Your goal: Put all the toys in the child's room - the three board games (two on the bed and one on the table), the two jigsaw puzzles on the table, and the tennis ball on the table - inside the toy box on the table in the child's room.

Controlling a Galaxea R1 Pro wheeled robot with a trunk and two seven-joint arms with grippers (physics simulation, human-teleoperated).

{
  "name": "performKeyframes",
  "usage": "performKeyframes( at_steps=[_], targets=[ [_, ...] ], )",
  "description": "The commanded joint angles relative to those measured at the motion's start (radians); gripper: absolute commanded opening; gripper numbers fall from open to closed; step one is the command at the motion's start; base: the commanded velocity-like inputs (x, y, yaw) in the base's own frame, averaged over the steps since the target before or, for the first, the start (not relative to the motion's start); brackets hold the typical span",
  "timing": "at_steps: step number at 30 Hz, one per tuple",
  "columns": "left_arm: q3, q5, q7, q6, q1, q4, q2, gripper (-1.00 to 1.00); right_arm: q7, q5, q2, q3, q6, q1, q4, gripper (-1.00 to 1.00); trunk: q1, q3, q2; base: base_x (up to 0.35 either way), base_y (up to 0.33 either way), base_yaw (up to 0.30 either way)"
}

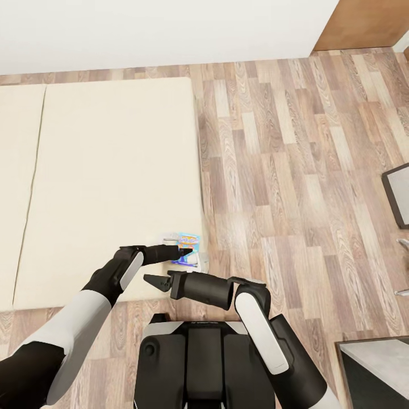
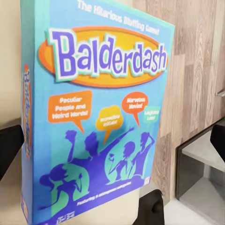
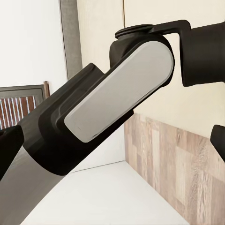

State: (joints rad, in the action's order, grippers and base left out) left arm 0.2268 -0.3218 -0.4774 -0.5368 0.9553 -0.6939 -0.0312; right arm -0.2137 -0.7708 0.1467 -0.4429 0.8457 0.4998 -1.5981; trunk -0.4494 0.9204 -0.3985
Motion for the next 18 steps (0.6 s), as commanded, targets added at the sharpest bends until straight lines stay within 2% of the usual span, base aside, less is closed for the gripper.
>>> performKeyframes(
  at_steps=[1, 18],
  targets=[
    [0.003, -0.008, 0.002, -0.006, 0.000, -0.001, -0.001, 1.00, -0.006, 0.005, 0.001, 0.001, 0.004, 0.000, 0.000, 1.00, -0.001, 0.001, -0.002, -0.001, -0.002, 0.000],
    [0.002, -0.008, 0.002, -0.006, 0.000, -0.001, -0.003, 1.00, -0.006, 0.005, 0.000, 0.001, 0.004, 0.000, 0.000, 1.00, -0.001, 0.001, -0.002, -0.012, 0.000, 0.000]
  ],
)
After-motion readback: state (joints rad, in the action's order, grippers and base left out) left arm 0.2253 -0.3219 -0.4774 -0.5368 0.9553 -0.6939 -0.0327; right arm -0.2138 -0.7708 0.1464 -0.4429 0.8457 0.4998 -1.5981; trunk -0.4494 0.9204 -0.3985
